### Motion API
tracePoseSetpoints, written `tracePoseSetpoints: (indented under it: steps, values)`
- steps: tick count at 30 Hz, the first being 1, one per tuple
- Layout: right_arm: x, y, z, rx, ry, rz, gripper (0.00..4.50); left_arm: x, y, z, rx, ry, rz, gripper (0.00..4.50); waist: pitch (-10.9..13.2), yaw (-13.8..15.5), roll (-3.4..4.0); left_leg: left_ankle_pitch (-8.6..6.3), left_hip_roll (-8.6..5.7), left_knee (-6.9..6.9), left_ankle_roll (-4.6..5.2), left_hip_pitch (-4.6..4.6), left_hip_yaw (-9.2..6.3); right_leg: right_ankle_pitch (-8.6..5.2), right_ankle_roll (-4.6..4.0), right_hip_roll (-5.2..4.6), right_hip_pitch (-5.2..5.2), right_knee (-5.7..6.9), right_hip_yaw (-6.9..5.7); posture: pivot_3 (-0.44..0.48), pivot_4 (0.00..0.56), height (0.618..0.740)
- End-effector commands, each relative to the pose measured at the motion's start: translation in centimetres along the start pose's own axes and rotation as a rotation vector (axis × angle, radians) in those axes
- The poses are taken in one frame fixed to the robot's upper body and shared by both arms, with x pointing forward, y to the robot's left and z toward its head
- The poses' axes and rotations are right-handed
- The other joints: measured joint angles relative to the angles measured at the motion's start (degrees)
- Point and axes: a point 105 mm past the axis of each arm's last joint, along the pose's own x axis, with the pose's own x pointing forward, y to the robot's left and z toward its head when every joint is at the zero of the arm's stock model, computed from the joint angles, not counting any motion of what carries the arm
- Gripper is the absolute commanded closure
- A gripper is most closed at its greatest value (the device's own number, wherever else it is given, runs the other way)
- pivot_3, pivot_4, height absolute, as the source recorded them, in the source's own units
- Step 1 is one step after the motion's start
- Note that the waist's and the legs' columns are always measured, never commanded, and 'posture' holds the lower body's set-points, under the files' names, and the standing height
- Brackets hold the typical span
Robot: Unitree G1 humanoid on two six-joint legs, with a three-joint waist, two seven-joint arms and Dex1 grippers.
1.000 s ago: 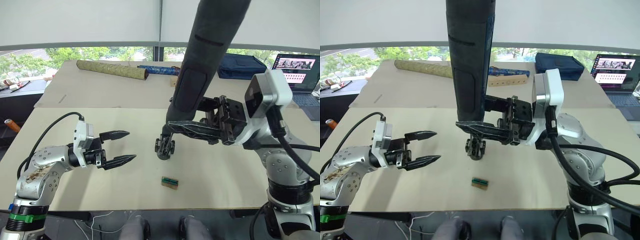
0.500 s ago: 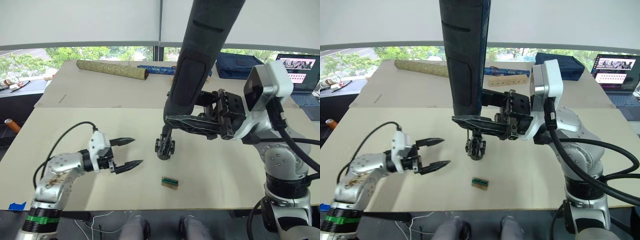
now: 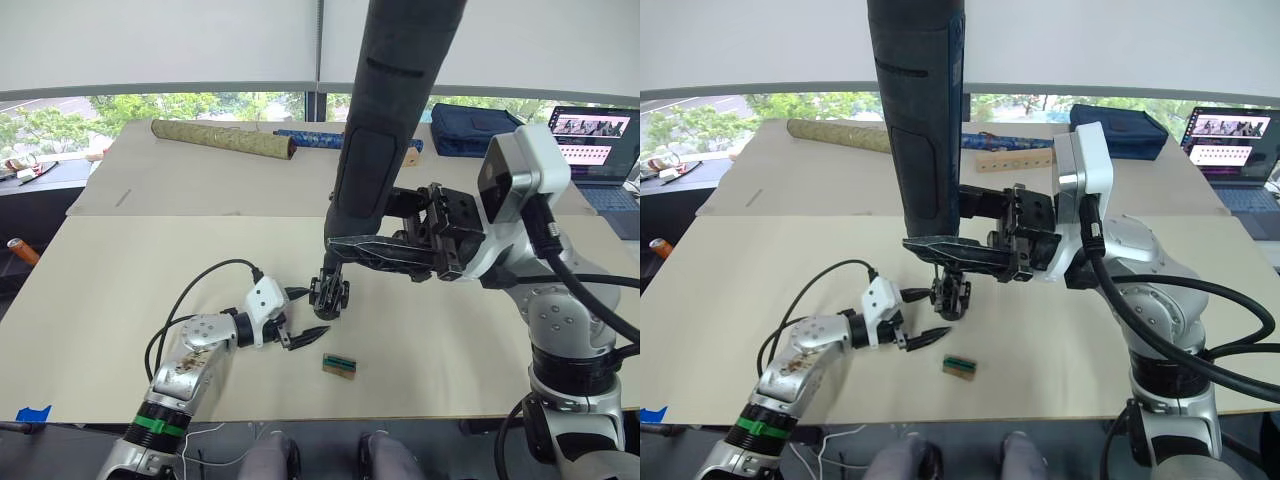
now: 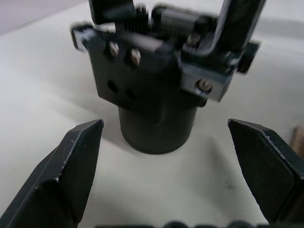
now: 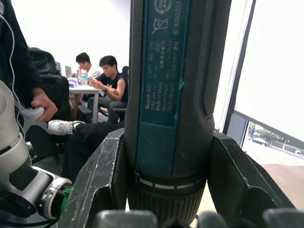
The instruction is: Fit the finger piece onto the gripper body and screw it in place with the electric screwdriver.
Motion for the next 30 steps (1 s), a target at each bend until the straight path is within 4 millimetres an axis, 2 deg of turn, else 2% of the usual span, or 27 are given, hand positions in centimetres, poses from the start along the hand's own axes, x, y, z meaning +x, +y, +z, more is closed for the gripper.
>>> tracePoseSetpoints:
  steps: [1,8,11,14,25,30]
  values:
    - [-0.1,0.5,1.6,-0.056,-0.033,0.012,2.57,1.2,0.3,0.3,0.043,-0.007,0.020,0.05,0.0,0.1,0.00,-0.01,0.00,0.01,0.01,-0.01,-0.01,0.00,0.00,0.00,0.00,0.00,-0.01,0.000,0.150,0.740]
    - [-0.5,0.7,1.4,-0.060,-0.019,-0.016,2.57,2.5,0.0,-0.2,0.027,-0.006,-0.005,0.05,0.0,0.3,0.00,-0.06,-0.02,0.05,0.10,0.00,-0.03,0.01,0.01,-0.06,0.04,-0.02,-0.03,0.000,0.150,0.740]
    - [-0.7,0.9,1.3,-0.061,-0.015,-0.027,2.57,2.8,0.1,-0.3,0.021,-0.005,-0.006,0.87,0.0,0.4,0.00,-0.06,-0.04,0.07,0.11,0.01,-0.04,0.01,0.02,-0.08,0.07,-0.04,-0.04,0.000,0.150,0.740]
    - [-0.8,1.0,1.2,-0.062,-0.010,-0.038,2.57,2.8,0.0,-0.4,0.023,0.001,-0.033,2.22,0.0,0.4,0.00,-0.07,-0.05,0.11,0.14,0.01,-0.05,0.01,0.02,-0.11,0.06,-0.05,-0.03,0.000,0.150,0.740]
    - [-1.6,1.2,1.0,-0.036,0.021,-0.050,2.57,1.8,0.1,-1.0,0.117,0.076,-0.321,2.22,0.0,0.0,0.00,-0.06,-0.02,0.08,0.12,-0.02,-0.04,0.01,0.02,-0.03,0.04,-0.01,-0.07,0.000,0.150,0.740]
    - [-1.8,1.3,0.8,-0.031,0.024,-0.054,2.57,2.4,0.7,-0.8,0.106,0.080,-0.306,2.22,0.0,0.0,-0.01,-0.07,-0.04,0.08,0.13,-0.07,-0.02,0.00,0.05,-0.01,0.04,-0.07,-0.07,0.000,0.150,0.740]
